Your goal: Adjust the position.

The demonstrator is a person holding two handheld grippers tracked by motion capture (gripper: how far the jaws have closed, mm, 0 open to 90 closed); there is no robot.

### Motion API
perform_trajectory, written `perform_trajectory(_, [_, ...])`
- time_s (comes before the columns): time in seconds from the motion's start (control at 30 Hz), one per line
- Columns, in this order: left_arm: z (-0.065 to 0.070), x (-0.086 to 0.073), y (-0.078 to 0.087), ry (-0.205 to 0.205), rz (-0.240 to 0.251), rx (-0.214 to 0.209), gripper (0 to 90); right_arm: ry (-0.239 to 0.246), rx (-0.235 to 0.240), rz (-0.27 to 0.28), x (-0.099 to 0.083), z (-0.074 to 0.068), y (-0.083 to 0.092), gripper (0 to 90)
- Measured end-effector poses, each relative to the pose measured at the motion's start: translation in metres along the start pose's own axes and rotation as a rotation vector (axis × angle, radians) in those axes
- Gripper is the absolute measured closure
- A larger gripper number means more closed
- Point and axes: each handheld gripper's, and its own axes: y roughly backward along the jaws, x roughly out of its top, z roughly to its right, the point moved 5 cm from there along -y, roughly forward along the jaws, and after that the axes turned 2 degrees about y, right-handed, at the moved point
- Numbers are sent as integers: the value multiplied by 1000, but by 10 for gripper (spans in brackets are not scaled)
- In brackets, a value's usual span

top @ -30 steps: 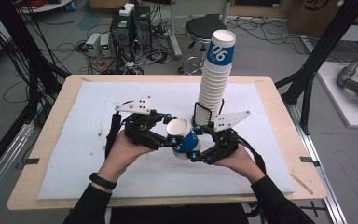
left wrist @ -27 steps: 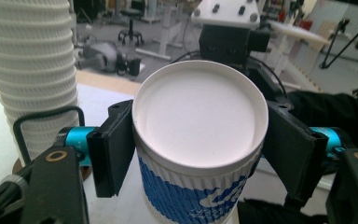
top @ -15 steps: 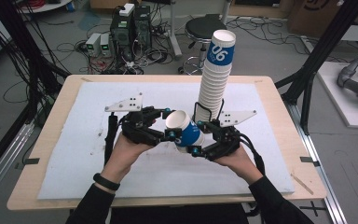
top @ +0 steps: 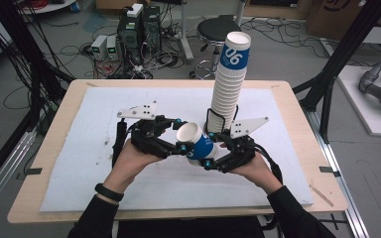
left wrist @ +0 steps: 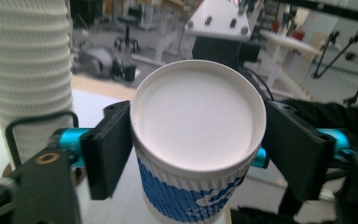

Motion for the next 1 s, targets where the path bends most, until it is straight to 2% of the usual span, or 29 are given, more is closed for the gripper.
perform_trajectory(0.1, [1, 0, 1, -21, -52, 22, 234, 11, 7, -45, -2, 0, -2, 217])
perform_trajectory(0.17, [2, -1, 1, -33, -123, 43, 230, 15, 7, -73, -3, -1, -3, 217])
perform_trajectory(0.27, [3, -3, 1, -61, -193, 63, 230, 23, 9, -120, -5, -1, -4, 217])
perform_trajectory(0.4, [3, -6, -1, -72, -251, 78, 237, 40, 10, -171, -7, -2, -6, 217])
perform_trajectory(0.5, [3, -10, -2, -76, -287, 55, 289, 53, 5, -196, -9, -2, -8, 217])
perform_trajectory(0.57, [3, -11, -2, -79, -296, 51, 291, 48, 11, -204, -9, -2, -7, 217])
perform_trajectory(0.67, [2, -10, -1, -84, -284, 43, 295, 46, 9, -204, -9, -2, -8, 200])
perform_trajectory(0.73, [2, -8, 0, -85, -250, 36, 296, 34, 12, -185, -8, -2, -8, 181])
perform_trajectory(0.83, [2, -4, 3, -89, -175, 33, 297, -1, 17, -128, -3, -1, -3, 168])
perform_trajectory(1.0, [-2, -1, 11, -57, -57, 8, 298, -40, 17, -27, 4, 1, 6, 166])
